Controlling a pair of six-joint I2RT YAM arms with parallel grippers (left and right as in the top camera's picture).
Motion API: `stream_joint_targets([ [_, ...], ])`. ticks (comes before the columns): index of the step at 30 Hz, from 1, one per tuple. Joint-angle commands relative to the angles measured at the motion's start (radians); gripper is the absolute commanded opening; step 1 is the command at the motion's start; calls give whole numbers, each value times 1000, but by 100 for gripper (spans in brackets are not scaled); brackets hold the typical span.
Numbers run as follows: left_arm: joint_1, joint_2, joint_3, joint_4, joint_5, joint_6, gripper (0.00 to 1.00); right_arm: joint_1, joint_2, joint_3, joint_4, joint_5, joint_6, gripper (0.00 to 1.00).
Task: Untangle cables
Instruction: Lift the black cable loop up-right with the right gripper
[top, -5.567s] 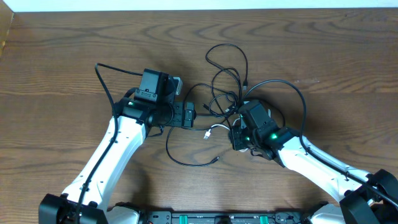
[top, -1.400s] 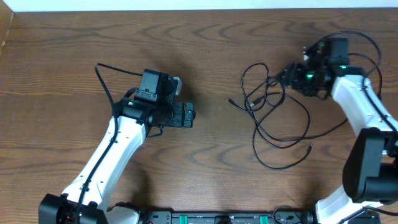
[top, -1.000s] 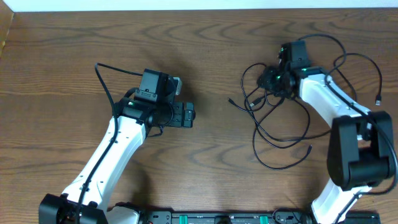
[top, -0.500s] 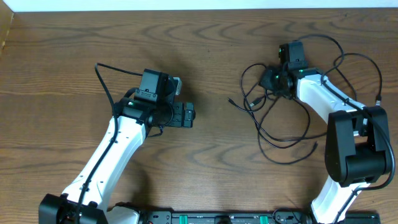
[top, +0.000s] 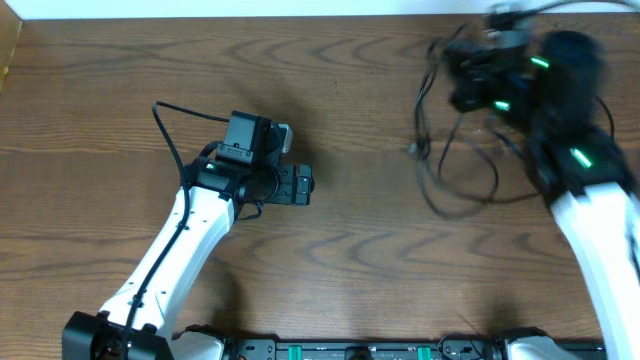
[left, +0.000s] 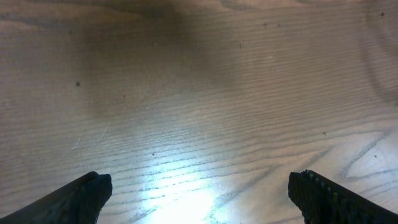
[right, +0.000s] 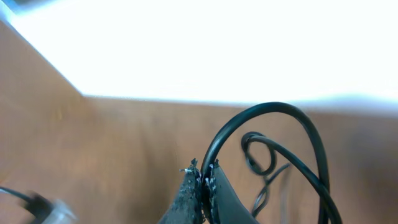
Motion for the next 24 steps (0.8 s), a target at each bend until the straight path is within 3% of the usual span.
stream_joint_targets([
  [1, 2, 6, 9, -3, -2, -10, 98, -26, -95, -2, 9, 89, -131, 1],
  [4, 2, 6, 9, -4, -2, -10, 98, -47, -154, -1, 44, 47, -130, 1],
  [7, 2, 6, 9, -3, -2, -10, 98, -57, -188, 0, 50, -122, -69, 1],
  [11, 2, 6, 9, -3, -2, -10, 98, -47, -163, 0, -92, -259, -57, 1],
  [17, 2, 6, 9, -4, -2, -10, 98, -2, -43, 0, -397, -205, -138, 1],
  [24, 2, 6, 9, -4, -2, -10, 98, 8, -93, 139, -396, -345, -277, 1],
])
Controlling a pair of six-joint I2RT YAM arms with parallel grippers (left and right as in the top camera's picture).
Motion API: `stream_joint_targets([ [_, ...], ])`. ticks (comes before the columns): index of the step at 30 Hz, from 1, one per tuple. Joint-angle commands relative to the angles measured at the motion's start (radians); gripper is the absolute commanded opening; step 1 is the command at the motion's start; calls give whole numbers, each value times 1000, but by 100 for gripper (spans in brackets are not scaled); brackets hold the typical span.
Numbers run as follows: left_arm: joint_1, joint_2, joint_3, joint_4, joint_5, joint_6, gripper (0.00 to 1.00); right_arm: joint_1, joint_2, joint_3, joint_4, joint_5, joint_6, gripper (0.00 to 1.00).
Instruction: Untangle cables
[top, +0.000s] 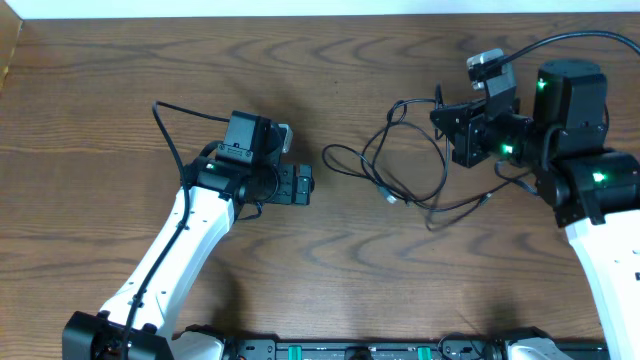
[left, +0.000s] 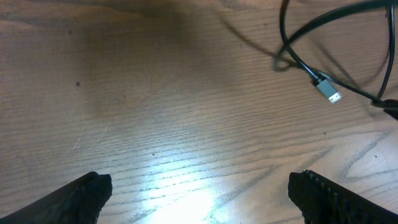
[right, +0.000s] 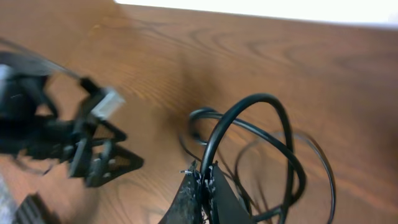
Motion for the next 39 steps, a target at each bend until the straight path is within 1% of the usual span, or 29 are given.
stream_joint_targets([
  [1, 2, 6, 9, -3, -2, -10, 98, 7, -87, 160, 27, -82, -105, 1],
  [4, 1, 6, 9, -3, -2, -10, 98, 6, -129, 264, 62, 9, -113, 1],
  [7, 1, 6, 9, -2, -2, -10, 98, 6, -163, 300, 95, 184, -109, 1],
  [9, 2, 6, 9, -2, -2, -10, 98, 6, -164, 291, 48, 271, -72, 1],
  [10, 2, 6, 9, -2, -2, -10, 98, 6, -154, 277, 10, 283, -56, 1],
  [12, 1, 6, 9, -2, -2, -10, 98, 10, -123, 245, -51, 270, -35, 1],
  [14, 1, 6, 9, -2, -2, -10, 98, 21, -76, 204, -107, 175, -20, 1],
  [16, 2, 6, 9, -2, -2, -10, 98, 34, -27, 189, -164, 34, -54, 1],
  [17, 1, 6, 9, -2, -2, -22, 98, 41, -3, 190, -191, -7, -75, 1],
  [18, 2, 6, 9, -2, 9, -62, 98, 47, 13, 190, -208, -17, -93, 1],
  [19, 2, 6, 9, 2, 42, -92, 98, 52, 26, 190, -219, 0, -109, 1],
  [20, 3, 6, 9, 32, 153, -114, 98, 56, 34, 190, -217, 61, -110, 1],
  [22, 2, 6, 9, 95, 318, -113, 98, 55, 29, 191, -206, 153, -109, 1],
  [25, 2, 6, 9, 229, 559, -126, 98, 55, 8, 192, -185, 289, -96, 1],
  [26, 2, 6, 9, 306, 652, -186, 98, 55, -5, 192, -169, 383, -64, 1],
  [27, 0, 6, 9, 342, 679, -239, 98, 55, -11, 192, -163, 415, -49, 1],
  [29, -12, 6, 9, 381, 682, -345, 98, 55, -26, 192, -149, 431, -46, 1],
  [31, -31, 6, 9, 407, 683, -375, 98, 55, -40, 192, -136, 426, -47, 1],
  [33, -58, 6, 9, 428, 681, -328, 98, 55, -52, 192, -124, 425, -46, 1],
  [36, -119, 6, 9, 466, 632, -162, 98, 55, -58, 192, -124, 396, -45, 1],
  [37, -142, 6, 9, 477, 586, -122, 98, 55, -58, 192, -129, 384, -38, 1],
  [38, -165, 6, 9, 487, 524, -108, 98, 55, -58, 192, -137, 366, -28, 1],
  [39, -194, 6, 9, 502, 432, -108, 98, 55, -58, 192, -145, 350, -27, 1],
])
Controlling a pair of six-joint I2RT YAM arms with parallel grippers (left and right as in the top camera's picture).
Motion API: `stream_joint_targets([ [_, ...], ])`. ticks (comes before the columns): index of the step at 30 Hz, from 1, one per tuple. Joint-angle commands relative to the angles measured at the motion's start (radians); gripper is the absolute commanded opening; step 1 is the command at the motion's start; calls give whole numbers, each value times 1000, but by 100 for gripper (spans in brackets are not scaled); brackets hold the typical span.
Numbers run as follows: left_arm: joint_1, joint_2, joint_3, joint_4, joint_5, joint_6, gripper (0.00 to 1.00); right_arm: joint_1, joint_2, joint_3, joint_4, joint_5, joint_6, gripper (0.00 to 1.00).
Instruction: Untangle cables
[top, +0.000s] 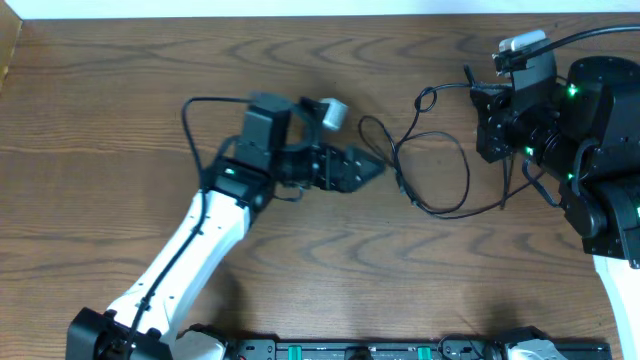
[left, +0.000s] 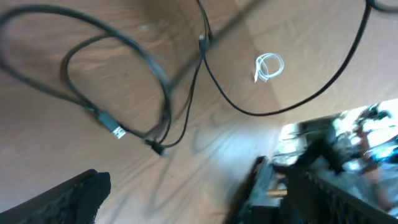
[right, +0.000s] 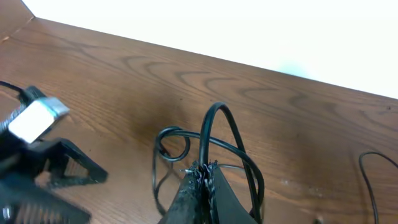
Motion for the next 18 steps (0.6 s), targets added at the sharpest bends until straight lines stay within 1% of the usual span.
stream_joint_targets([
  [1, -90, 5, 9, 35, -236, 105, 98, 3, -12, 23, -19, -44, 27, 1],
  [4, -181, 5, 9, 82, -513, 109, 98, 3, -12, 23, -36, -49, 27, 1],
  [7, -274, 5, 9, 137, -760, 190, 98, 3, -13, 23, -42, -51, 27, 1],
  [9, -323, 6, 9, 173, -879, 248, 98, 3, -16, 23, -41, -67, 27, 1],
  [11, -356, 12, 9, 207, -958, 267, 99, 3, -19, 23, -37, -95, 27, 1],
  [12, -364, 15, 9, 219, -968, 267, 94, 3, -22, 23, -34, -102, 27, 1],
  [13, -369, 22, 9, 232, -969, 266, 86, 3, -24, 23, -34, -101, 27, 1],
  [15, -373, 44, 9, 249, -969, 266, 63, 3, -32, 23, -32, -102, 27, 1],
  [16, -373, 55, 9, 254, -969, 265, 54, 3, -39, 23, -33, -102, 28, 1],
  [18, -373, 83, 9, 264, -969, 259, 46, 3, -49, 23, -33, -101, 31, 1],
])
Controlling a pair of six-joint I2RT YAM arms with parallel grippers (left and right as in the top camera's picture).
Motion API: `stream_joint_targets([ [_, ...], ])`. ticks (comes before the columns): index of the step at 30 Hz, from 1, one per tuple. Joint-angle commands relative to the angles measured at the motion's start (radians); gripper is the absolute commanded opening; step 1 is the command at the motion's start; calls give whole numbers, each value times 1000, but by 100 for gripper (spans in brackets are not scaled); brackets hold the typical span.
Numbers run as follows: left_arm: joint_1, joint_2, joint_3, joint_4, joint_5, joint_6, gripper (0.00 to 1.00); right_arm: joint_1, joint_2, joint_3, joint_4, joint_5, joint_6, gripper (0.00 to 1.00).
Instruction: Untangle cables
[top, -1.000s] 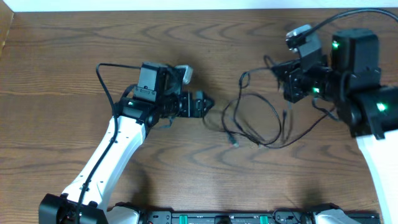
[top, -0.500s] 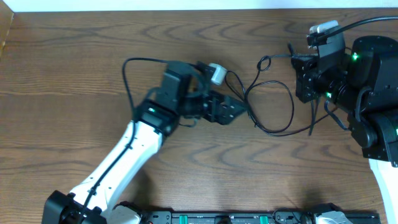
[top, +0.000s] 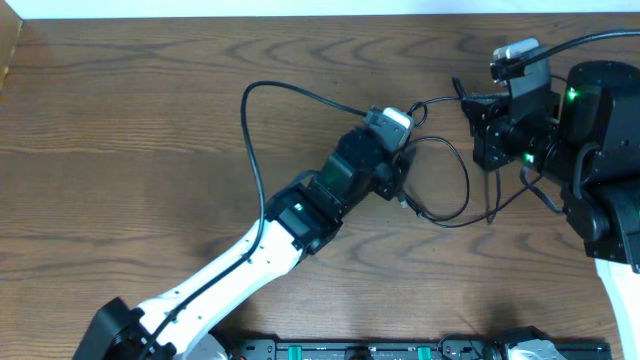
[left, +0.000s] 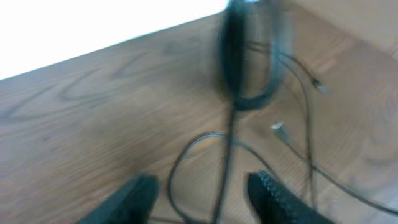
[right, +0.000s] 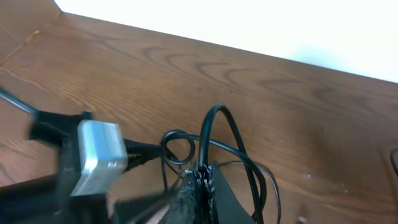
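Note:
Thin black cables (top: 447, 195) lie looped and tangled right of the table's centre. My right gripper (right: 202, 175) is shut on a thick black loop (right: 214, 124) of them and holds it raised; in the overhead view this right gripper (top: 479, 132) is at the tangle's far right. My left gripper (left: 202, 190) stands open, low over the tangle's left part, with strands running between its fingers (left: 134, 200). The left gripper (top: 398, 183) shows in the overhead view too. A small plug (left: 278, 129) lies on the wood; the left wrist view is blurred.
The brown wooden table (top: 120, 100) ends at a white band along its back edge (top: 300, 8). The left arm's own wire (top: 250, 115) arcs above the table. Its silver wrist camera (right: 99, 149) is close to the right fingers.
My left gripper has moved right, from the tangle's left end into the tangle, and strands now run between its open fingers. The right gripper still grips its loop, hardly moved.
At first the left gripper was open over bare wood at centre left, and the right held the bundle at the far right. Then the cables lay spread toward the centre. Later the left arm stood at their left end; now it is among them.

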Motion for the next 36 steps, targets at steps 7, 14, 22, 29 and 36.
stream_joint_targets([
  [7, 1, 159, 9, 120, 46, -24, 45, 3, -80, 23, 7, -35, 17, 1],
  [14, 0, 210, 9, -28, 53, -35, 33, -18, -121, 37, 89, -35, 34, 1],
  [22, 0, 261, 9, -170, 53, -37, 32, -67, -137, 144, 261, -35, 100, 1],
  [29, 0, 283, 9, -200, 52, -37, 13, -149, -137, 230, 258, -39, 100, 2],
  [36, 1, 232, 9, -181, 48, -37, 9, -150, -48, 216, -90, -39, 106, 30],
])
